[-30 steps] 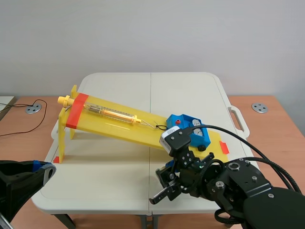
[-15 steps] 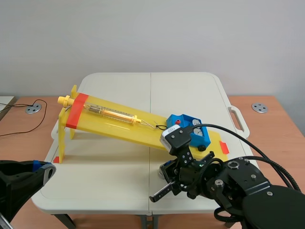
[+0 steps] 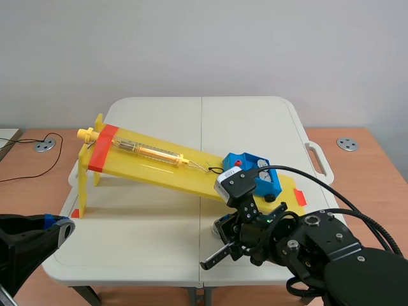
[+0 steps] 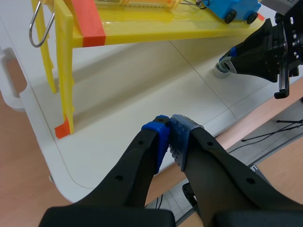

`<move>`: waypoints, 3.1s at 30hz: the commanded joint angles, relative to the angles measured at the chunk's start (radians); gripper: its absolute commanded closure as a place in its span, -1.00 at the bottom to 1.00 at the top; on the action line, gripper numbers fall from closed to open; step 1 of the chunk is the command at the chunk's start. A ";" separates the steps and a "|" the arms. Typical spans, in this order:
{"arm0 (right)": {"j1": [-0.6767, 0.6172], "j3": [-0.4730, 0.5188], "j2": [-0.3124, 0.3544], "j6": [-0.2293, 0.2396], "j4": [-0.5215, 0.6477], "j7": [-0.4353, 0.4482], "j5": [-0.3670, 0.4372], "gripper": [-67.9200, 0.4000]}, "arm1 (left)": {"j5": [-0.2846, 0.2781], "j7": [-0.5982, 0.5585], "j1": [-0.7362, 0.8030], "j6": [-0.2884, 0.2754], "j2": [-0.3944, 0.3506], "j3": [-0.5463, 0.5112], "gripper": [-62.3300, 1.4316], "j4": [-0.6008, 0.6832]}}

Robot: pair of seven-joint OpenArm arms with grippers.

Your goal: Place the four metal weights on the blue cart on the ramp.

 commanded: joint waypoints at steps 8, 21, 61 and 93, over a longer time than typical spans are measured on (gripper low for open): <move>-0.085 -0.005 0.093 -0.015 0.316 -0.041 0.112 0.97 | -0.031 -0.090 -0.022 -0.024 -0.010 -0.008 0.86 0.032; -0.354 0.068 0.248 -0.014 0.690 -0.063 0.198 0.97 | -0.031 -0.090 -0.022 -0.024 -0.010 -0.008 0.86 0.032; -0.082 0.373 0.032 -0.011 0.589 -0.126 0.583 0.97 | -0.031 -0.090 -0.022 -0.024 -0.010 -0.008 0.86 0.032; 0.172 0.374 -0.068 -0.019 0.256 -0.126 0.560 0.97 | -0.031 -0.090 -0.022 -0.024 -0.010 -0.008 0.86 0.032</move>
